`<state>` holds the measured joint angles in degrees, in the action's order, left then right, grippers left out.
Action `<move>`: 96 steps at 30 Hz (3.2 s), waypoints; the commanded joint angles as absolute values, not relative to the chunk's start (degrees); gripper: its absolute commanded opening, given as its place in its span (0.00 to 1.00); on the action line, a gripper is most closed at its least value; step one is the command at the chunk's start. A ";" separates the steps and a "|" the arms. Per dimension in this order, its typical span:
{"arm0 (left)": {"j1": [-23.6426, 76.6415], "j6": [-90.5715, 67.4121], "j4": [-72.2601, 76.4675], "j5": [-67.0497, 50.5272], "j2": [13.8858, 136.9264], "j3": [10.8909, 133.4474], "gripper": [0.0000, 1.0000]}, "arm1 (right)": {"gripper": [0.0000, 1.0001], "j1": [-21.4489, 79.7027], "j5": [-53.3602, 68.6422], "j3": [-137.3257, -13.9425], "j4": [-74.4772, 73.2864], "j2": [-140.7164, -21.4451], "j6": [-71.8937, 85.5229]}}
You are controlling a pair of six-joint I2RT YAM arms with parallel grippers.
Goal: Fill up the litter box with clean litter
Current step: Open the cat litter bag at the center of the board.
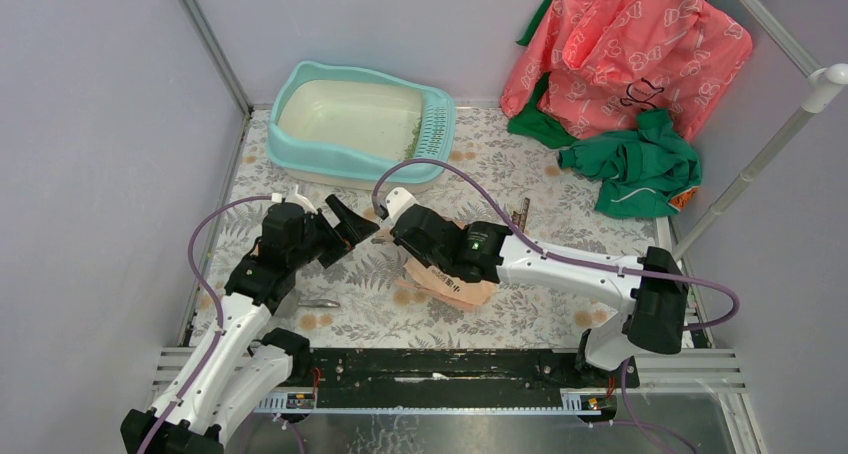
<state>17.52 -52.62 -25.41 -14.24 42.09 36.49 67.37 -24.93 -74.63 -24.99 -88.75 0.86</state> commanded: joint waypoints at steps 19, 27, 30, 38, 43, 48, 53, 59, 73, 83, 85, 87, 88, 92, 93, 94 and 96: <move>17.27 -52.51 -22.30 -15.67 41.47 35.20 0.99 | 0.33 66.15 -25.27 -81.12 -25.50 -92.79 -1.94; 17.31 -52.72 -22.21 -15.99 41.27 34.94 0.99 | 0.30 65.83 -27.98 -81.40 -26.53 -93.43 -1.41; 17.30 -52.82 -22.23 -16.08 41.02 34.73 0.99 | 0.29 65.83 -29.25 -82.23 -26.84 -93.83 -1.41; 17.31 -53.00 -22.24 -16.04 40.58 34.29 0.99 | 0.28 65.83 -32.25 -84.74 -26.99 -94.82 -1.72; 17.29 -52.89 -22.17 -16.09 40.66 34.23 0.99 | 0.27 65.74 -33.13 -85.88 -27.50 -95.78 -2.17; 17.28 -52.83 -21.96 -16.07 40.69 34.04 0.99 | 0.26 65.59 -32.68 -86.18 -27.64 -95.98 -2.78; 17.31 -52.88 -21.64 -16.17 40.96 33.92 0.99 | 0.26 65.07 -31.17 -87.30 -30.54 -97.73 -3.14; 17.31 -52.82 -21.37 -16.25 41.23 33.85 0.99 | 0.28 64.79 -30.63 -87.85 -33.52 -98.66 -2.62; 17.27 -52.43 -21.55 -16.35 41.23 33.88 0.99 | 0.33 63.63 -22.29 -96.24 -44.64 -104.67 -6.43; 17.07 -51.68 -23.57 -15.59 40.55 35.29 0.99 | 0.43 63.63 -20.17 -95.65 -45.11 -106.40 -6.96; 16.76 -51.60 -24.61 -15.23 40.13 35.90 0.99 | 0.43 63.63 -20.04 -95.02 -44.48 -106.67 -7.03; 16.05 -51.59 -25.57 -15.31 39.42 36.49 0.99 | 0.43 63.64 -20.10 -94.53 -43.75 -107.22 -7.03; 15.62 -51.53 -26.28 -15.34 39.01 36.95 0.99 | 0.42 63.63 -20.08 -94.30 -43.43 -107.56 -7.03; 12.57 -50.23 -29.50 -15.84 37.79 39.00 0.98 | 0.39 63.68 -20.52 -93.42 -43.01 -109.22 -6.55; 11.70 -49.88 -30.06 -16.32 37.57 39.51 0.98 | 0.38 63.64 -20.59 -93.05 -43.03 -109.64 -6.20; 10.80 -49.53 -30.51 -16.85 37.37 39.90 0.98 | 0.36 63.63 -20.60 -92.77 -43.17 -109.96 -5.87; 9.38 -48.96 -31.11 -17.80 37.26 40.39 0.98 | 0.26 63.63 -21.15 -91.86 -42.98 -109.43 -4.88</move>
